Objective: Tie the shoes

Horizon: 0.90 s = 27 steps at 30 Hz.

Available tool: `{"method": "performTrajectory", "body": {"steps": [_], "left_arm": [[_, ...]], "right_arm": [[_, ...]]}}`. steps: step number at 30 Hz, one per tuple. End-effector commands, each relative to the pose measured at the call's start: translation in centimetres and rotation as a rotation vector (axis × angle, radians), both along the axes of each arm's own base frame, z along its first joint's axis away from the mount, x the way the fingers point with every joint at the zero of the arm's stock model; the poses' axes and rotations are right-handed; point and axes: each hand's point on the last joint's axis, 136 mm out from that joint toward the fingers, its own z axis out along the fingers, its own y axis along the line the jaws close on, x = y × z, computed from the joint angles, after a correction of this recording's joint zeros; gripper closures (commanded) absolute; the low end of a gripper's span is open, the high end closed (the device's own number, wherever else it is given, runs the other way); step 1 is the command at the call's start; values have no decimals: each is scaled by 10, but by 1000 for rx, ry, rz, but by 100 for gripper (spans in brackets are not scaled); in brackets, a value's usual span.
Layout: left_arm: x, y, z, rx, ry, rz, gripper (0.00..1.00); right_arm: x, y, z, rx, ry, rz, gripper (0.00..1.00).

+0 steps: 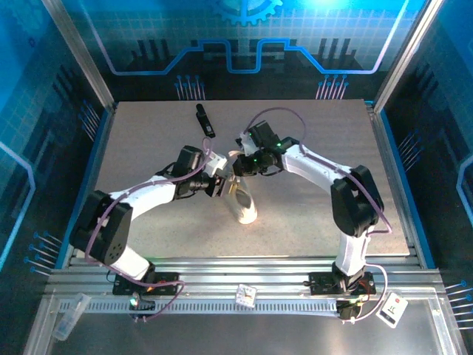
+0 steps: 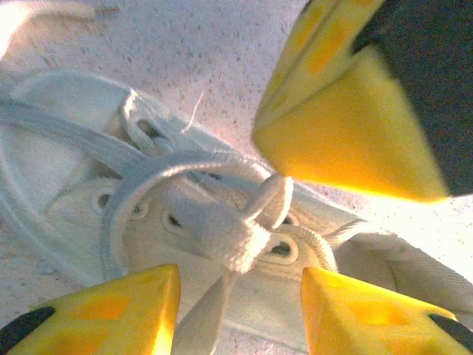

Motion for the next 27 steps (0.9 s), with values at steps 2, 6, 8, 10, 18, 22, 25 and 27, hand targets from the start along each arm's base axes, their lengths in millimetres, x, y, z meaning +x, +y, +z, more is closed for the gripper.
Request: {"method": "performTrajectory", "body": {"steps": [2, 6, 8, 10, 18, 22, 25, 27], "left_arm": [[4, 9, 26, -7, -85, 45, 51], [3, 15, 48, -46, -171, 60, 49], [2, 15, 60, -70, -232, 48, 46], [1, 11, 67, -85, -276, 36, 43], [2, -21, 69, -54, -414, -31, 36], [11, -38, 65, -62, -417, -63, 37], [16, -49, 64, -77, -425, -72, 40], [18, -51, 64, -87, -427, -71, 54]], "right_arm": [[-5, -10, 27, -24, -68, 10, 100], [-10, -20, 39, -45, -101, 3, 100], [-12, -23, 46, -52, -121, 3, 100], [-14, -26, 56, -46, -140, 4, 100], [-26, -23, 74, 3, -151, 25, 100], [-32, -22, 75, 20, -138, 34, 99], [-36, -16, 75, 42, -125, 48, 99], [-39, -13, 76, 52, -122, 60, 99]]}}
